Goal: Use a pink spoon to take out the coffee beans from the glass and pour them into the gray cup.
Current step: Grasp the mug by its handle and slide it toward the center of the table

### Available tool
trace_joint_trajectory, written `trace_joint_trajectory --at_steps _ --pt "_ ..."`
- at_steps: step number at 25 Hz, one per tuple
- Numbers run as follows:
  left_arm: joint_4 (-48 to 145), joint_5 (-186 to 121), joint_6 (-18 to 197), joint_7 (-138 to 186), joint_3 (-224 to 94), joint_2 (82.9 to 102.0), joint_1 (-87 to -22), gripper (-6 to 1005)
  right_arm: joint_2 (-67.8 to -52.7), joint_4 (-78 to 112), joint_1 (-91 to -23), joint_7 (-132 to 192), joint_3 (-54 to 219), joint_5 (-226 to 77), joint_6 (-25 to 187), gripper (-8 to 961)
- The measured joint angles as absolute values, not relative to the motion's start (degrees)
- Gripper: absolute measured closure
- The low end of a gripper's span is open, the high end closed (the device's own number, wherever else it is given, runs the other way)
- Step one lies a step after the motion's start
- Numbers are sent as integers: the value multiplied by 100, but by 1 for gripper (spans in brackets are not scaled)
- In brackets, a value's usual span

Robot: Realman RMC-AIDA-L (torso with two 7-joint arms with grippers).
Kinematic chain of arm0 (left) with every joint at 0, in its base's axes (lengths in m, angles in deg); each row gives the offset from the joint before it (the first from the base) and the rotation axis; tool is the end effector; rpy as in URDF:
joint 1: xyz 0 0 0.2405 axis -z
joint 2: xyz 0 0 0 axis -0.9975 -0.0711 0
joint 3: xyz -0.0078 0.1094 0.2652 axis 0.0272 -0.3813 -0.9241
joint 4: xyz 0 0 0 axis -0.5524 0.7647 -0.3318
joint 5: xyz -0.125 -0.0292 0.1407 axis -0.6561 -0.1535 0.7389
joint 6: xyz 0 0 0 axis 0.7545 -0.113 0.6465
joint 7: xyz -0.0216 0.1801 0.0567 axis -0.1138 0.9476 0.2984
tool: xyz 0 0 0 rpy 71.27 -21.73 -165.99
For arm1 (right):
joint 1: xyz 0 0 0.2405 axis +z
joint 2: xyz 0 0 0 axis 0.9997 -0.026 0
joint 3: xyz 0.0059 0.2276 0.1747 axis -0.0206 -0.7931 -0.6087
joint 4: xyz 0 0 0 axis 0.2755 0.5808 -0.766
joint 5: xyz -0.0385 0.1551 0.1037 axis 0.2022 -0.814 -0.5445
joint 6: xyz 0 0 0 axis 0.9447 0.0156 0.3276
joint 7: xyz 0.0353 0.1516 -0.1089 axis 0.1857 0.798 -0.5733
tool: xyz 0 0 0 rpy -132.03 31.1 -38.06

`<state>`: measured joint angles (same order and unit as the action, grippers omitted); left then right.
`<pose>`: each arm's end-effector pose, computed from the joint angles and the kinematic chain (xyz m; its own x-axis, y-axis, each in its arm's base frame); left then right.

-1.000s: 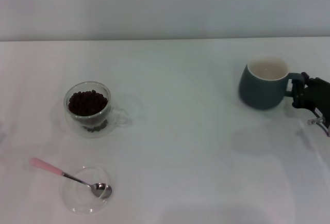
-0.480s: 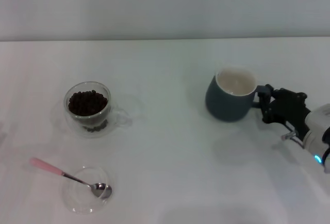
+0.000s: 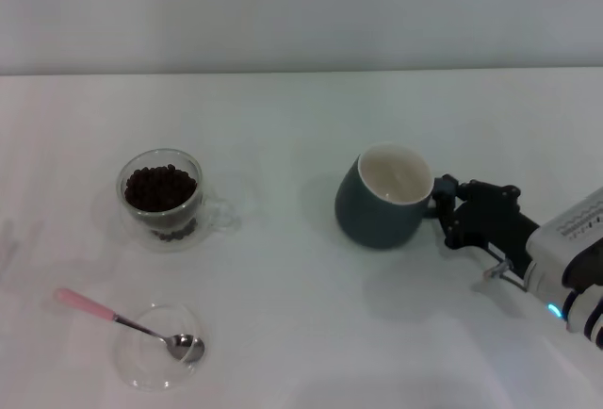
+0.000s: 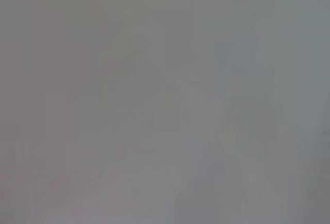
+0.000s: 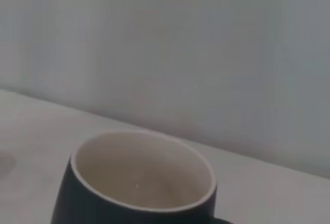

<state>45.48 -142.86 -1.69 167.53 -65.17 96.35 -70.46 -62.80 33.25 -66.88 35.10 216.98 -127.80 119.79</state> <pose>-0.3830 0.3027 0.0264 0.4699 -0.0775 0.8793 0.8718 -0.1155 -0.4761 0.3447 0.3504 -0.0964 0.8145 -0.2338 -0.5311 -0.5768 -0.4261 -0.6970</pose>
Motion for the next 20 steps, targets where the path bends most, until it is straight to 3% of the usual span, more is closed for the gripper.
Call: trace_joint_trajectory --at_steps 12,18,20 --pt "4575 -14283 -181 16753 -6524 9636 -7019 112 -6282 3343 -6687 3538 22004 -12721 11989 818" --pt "4581 -14283 -192 16753 -6523 9647 -7020 112 -6281 3390 -6689 3532 22004 -12716 12007 760" --pt "4583 -14283 -194 16747 -6523 9652 -7022 112 -6281 3396 -6689 3532 21998 -12715 12026 682"
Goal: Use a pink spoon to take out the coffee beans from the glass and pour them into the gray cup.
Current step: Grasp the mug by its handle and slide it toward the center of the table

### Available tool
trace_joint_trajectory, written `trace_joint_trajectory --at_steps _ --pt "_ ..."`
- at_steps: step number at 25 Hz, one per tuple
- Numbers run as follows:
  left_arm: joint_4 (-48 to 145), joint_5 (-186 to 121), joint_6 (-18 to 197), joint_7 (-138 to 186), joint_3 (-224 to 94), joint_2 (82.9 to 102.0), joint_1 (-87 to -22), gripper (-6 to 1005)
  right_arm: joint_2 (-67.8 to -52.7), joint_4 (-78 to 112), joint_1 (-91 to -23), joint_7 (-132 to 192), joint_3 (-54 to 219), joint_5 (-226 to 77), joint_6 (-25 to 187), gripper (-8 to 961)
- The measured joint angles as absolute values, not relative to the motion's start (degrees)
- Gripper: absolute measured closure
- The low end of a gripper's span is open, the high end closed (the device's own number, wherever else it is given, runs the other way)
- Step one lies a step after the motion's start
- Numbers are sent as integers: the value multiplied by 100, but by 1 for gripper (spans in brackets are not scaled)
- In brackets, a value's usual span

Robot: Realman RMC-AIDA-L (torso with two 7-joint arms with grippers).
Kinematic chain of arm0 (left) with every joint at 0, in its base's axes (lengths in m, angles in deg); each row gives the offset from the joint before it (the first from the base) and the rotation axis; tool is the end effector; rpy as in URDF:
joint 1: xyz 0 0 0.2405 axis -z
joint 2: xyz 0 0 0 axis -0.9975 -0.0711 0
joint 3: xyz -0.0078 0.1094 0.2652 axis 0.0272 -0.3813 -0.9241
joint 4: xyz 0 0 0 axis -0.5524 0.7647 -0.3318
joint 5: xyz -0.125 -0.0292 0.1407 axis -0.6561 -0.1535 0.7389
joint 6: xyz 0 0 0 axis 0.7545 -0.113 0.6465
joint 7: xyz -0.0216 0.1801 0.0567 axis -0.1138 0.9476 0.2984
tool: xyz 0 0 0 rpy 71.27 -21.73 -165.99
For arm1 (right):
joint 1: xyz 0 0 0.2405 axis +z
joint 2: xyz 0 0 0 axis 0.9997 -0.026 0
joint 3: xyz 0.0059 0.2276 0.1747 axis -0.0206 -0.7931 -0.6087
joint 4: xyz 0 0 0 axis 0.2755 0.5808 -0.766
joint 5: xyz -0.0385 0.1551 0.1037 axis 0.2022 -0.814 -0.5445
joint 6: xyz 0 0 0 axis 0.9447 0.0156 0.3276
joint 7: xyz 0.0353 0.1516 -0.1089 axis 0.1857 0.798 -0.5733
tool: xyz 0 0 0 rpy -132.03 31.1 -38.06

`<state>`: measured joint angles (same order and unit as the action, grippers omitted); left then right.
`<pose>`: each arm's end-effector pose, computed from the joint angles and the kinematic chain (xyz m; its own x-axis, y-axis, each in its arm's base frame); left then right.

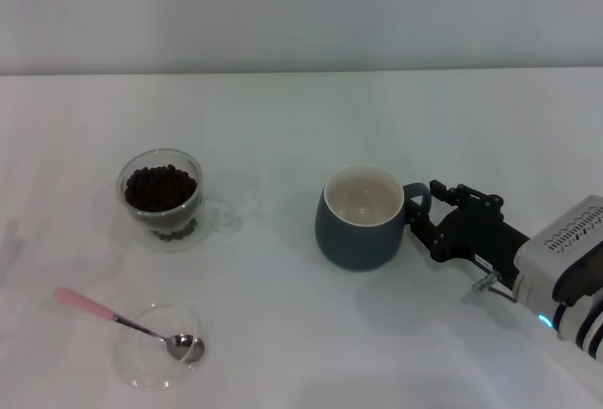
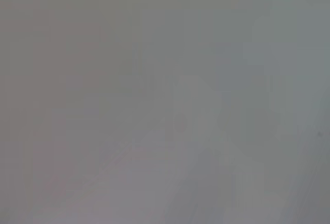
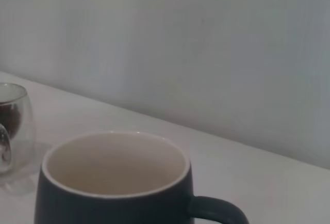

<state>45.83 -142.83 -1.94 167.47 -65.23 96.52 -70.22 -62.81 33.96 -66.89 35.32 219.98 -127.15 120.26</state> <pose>-0.3799 0.3038 0.0239 0.4608 -0.0793 0.8839 0.8753 -0.1239 -0.4675 0.3369 0.3429 -0.1076 0.8263 -0.2258 -0.5160 -0.5550 -0.4822 -0.6778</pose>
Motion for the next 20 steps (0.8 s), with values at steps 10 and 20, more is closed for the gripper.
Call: trace_joint_trajectory --at_steps 10,20 --pt "4585 -14283 -202 16687 -6523 9653 -7034 111 -6275 3404 -6690 3569 21969 -12721 11974 247" --pt "4593 -14283 -202 16683 -6523 9653 -7037 112 -6225 3385 -6826 4135 21974 -12295 12146 96"
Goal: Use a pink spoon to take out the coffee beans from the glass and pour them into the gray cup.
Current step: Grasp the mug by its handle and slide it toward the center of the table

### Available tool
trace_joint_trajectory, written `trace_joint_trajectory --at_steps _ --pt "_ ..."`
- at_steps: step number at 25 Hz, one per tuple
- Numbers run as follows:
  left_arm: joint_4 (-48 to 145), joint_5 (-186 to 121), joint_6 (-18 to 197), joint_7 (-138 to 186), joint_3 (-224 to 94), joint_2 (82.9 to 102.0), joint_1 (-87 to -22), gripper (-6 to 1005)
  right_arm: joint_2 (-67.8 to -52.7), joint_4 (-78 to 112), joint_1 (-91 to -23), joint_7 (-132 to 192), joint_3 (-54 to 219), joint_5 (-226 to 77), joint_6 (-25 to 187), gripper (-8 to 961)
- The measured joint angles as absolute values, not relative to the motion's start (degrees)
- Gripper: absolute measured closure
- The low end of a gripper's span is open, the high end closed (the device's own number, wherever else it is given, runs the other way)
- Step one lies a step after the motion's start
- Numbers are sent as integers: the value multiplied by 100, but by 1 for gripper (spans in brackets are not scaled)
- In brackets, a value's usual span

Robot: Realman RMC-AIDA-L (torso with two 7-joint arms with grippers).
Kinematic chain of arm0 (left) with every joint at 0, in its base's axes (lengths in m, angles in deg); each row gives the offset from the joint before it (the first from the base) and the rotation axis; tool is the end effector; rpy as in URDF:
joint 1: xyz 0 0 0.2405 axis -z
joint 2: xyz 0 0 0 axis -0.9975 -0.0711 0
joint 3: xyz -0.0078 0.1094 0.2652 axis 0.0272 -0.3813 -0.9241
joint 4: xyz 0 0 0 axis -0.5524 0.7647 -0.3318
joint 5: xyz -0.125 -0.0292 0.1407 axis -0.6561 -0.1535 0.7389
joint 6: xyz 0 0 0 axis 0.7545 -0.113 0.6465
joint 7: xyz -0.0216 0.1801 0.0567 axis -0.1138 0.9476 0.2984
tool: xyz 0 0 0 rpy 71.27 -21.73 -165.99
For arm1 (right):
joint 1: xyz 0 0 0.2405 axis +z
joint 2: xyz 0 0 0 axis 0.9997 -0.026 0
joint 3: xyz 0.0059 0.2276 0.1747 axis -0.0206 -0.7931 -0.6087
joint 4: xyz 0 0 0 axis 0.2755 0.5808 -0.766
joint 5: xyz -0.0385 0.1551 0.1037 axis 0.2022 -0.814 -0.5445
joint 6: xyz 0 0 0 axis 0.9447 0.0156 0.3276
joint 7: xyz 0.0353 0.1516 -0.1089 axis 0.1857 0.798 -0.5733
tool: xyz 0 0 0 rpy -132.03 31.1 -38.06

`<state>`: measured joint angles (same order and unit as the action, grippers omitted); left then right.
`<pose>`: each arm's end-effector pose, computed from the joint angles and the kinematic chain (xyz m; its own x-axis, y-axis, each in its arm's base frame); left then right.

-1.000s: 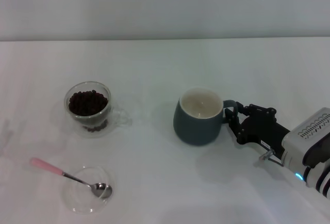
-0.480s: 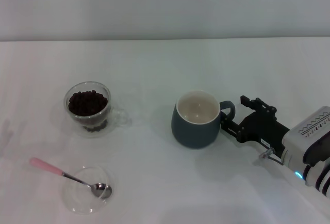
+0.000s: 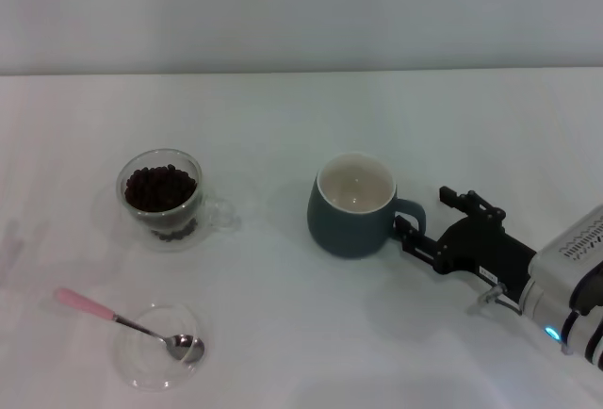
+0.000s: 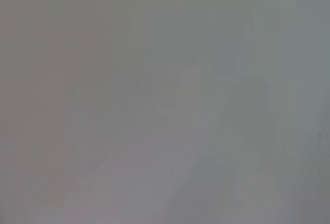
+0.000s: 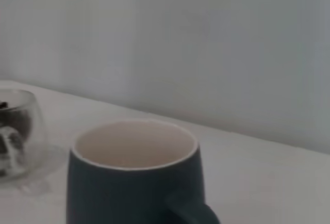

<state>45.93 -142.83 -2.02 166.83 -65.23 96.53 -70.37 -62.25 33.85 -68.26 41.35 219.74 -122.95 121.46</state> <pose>-0.3803 0.3027 0.0236 0.4495 -0.0773 0.8899 0.8814 -0.1235 -0.4559 0.3410 0.3316 -0.1085 0.7911 -0.2627 -0.5524 -0.6017 -0.4966 -0.6255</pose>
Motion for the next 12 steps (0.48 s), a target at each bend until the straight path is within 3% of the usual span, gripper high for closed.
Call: trace_joint_trajectory --at_steps 12 --pt "4593 -14283 -199 16682 -6523 9648 -7022 112 -6151 3272 -7086 4441 22000 -12034 12759 100"
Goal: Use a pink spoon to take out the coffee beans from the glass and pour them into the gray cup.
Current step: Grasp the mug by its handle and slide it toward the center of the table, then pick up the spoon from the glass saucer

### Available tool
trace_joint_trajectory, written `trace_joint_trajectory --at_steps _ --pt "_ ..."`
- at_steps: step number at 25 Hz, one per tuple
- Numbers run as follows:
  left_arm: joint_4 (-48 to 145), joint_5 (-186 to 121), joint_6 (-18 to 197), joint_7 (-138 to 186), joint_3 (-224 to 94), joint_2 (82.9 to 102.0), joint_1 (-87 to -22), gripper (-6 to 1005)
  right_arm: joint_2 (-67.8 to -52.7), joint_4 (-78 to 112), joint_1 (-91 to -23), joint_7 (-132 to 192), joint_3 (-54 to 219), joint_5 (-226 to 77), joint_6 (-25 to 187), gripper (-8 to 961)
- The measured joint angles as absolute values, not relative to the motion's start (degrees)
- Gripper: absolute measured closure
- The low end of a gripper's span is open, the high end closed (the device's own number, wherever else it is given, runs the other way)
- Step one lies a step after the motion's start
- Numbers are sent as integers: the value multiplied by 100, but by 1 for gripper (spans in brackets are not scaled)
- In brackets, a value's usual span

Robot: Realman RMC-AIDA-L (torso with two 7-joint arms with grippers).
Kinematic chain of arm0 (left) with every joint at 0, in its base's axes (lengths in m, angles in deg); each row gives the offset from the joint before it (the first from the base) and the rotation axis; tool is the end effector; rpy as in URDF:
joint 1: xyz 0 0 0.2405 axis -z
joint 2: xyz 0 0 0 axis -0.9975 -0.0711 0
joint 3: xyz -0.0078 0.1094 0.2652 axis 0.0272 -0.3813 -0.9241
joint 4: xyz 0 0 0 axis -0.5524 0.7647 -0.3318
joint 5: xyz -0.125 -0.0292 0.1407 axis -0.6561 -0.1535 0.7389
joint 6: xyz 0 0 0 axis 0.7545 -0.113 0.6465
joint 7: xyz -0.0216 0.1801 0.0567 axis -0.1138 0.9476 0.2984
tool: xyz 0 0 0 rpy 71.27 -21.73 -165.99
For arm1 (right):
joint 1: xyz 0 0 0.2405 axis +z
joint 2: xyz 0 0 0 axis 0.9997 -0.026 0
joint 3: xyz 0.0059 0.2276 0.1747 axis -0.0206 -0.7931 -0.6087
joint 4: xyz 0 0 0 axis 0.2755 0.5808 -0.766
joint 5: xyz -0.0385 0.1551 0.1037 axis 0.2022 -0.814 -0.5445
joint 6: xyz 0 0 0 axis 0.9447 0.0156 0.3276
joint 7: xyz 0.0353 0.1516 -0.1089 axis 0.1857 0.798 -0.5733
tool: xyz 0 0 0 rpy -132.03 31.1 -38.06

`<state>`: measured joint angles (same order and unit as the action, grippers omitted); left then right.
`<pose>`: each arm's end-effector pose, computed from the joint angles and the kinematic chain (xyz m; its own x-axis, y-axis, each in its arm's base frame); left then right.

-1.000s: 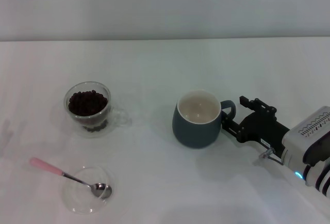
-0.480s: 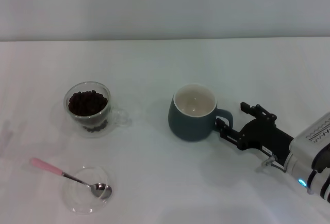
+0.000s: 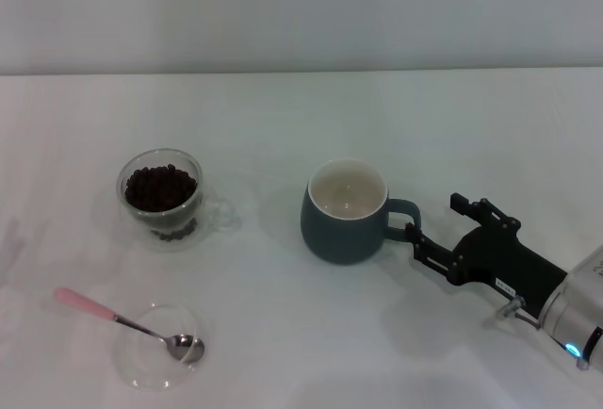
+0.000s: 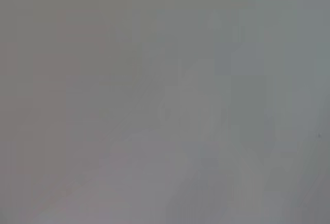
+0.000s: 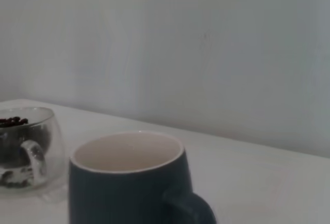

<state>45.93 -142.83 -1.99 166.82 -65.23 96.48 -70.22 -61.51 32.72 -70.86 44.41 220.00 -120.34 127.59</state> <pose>-0.3798 0.3038 0.0240 0.4499 -0.0782 0.8896 0.8808 -0.1254 -0.4565 0.3448 0.3144 -0.0991 0.7669 -0.2395 -0.5954 -0.6214 -0.5089 -0.5957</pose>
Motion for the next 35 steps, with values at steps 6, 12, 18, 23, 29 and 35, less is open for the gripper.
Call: trace_joint_trajectory --at_steps 6,12,18,23,29,35 --pt "4592 -14283 -200 16683 -6523 9643 -7019 112 -6001 3180 -7108 5248 21985 -11229 13194 99" --pt "4634 -14282 -203 16466 -6523 9650 -7037 111 -6105 2170 -7133 5785 21791 -11085 14827 100" --pt "4402 -13854 -120 14609 -6593 9579 -7184 111 -6236 1815 -7258 5376 20556 -11132 15372 101" --pt "3702 -12515 -82 12065 -6611 9428 -7340 111 -6247 1892 -7236 5043 19870 -11131 15347 100" --pt "3677 -11626 -82 11410 -6610 9362 -7390 111 -6250 1925 -7078 4832 19724 -11130 15285 99" --pt "3688 -11256 -71 11418 -6611 9488 -7384 111 -6254 2034 -6951 4712 19709 -11127 15050 99"
